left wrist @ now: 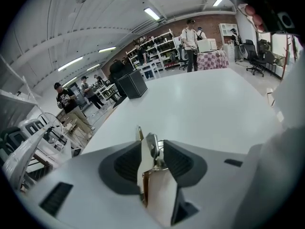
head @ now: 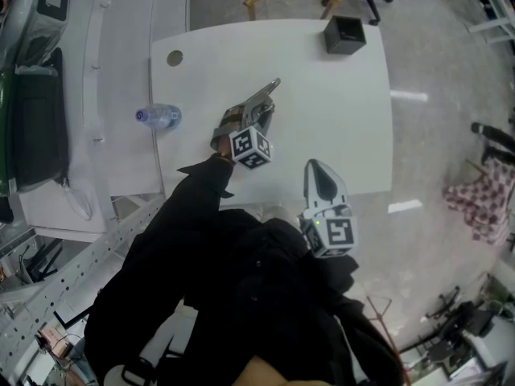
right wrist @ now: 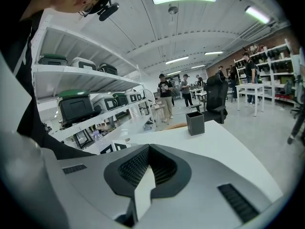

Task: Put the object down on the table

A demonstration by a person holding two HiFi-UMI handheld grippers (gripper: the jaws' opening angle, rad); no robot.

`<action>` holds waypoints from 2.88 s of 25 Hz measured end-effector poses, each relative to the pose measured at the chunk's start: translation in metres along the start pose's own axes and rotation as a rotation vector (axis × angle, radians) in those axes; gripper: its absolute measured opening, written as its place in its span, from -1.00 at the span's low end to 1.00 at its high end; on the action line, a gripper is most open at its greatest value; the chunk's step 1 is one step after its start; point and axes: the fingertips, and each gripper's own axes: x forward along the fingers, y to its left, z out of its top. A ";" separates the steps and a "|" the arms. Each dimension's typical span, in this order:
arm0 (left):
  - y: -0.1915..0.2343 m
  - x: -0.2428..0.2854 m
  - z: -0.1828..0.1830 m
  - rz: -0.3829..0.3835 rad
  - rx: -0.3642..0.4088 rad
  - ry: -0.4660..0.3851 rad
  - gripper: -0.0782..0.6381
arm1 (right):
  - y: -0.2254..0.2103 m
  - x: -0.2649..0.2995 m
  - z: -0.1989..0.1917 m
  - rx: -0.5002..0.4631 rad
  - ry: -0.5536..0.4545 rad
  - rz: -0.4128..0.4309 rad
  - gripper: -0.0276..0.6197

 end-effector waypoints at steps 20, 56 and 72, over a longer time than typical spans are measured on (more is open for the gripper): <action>0.015 -0.055 0.024 0.089 -0.123 -0.055 -0.43 | 0.009 -0.034 0.013 -0.034 -0.068 0.032 -0.91; -0.021 -0.231 0.085 0.235 -0.656 -0.409 -0.78 | 0.012 -0.100 0.030 -0.142 -0.195 0.089 -0.91; -0.050 -0.287 0.087 0.270 -0.690 -0.529 -0.78 | 0.026 -0.114 0.044 -0.202 -0.261 0.099 -0.91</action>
